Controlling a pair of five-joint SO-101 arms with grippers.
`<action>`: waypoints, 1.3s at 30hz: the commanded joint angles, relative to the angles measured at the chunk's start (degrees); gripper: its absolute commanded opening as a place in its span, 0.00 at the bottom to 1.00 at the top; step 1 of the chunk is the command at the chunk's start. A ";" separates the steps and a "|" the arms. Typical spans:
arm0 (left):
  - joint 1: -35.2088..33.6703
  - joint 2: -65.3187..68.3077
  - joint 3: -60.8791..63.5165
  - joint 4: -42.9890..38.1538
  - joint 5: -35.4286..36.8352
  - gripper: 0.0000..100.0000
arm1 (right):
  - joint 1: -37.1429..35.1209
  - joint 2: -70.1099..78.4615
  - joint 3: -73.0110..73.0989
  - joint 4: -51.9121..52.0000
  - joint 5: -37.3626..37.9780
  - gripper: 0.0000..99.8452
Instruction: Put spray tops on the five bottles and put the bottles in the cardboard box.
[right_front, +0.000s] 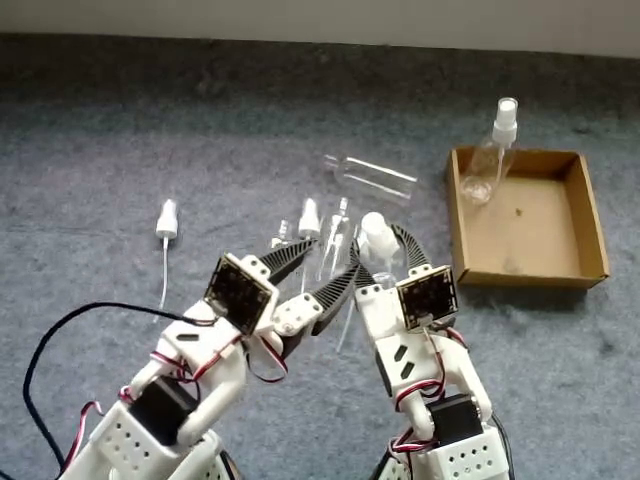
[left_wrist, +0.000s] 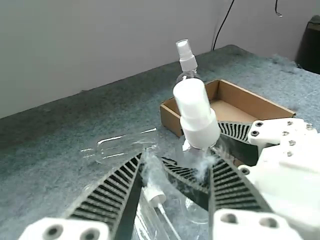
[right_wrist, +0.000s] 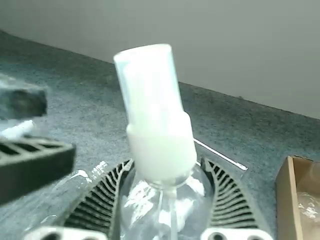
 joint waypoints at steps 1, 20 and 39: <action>-6.99 -10.42 -1.71 8.53 -0.26 0.14 | 0.57 -1.27 6.37 1.89 0.53 0.11; -33.01 -19.82 -1.54 23.38 0.09 0.03 | 0.57 -1.27 6.37 2.24 0.44 0.11; -38.81 -19.82 12.00 30.59 0.00 0.01 | 11.38 -1.27 5.76 1.89 0.44 0.11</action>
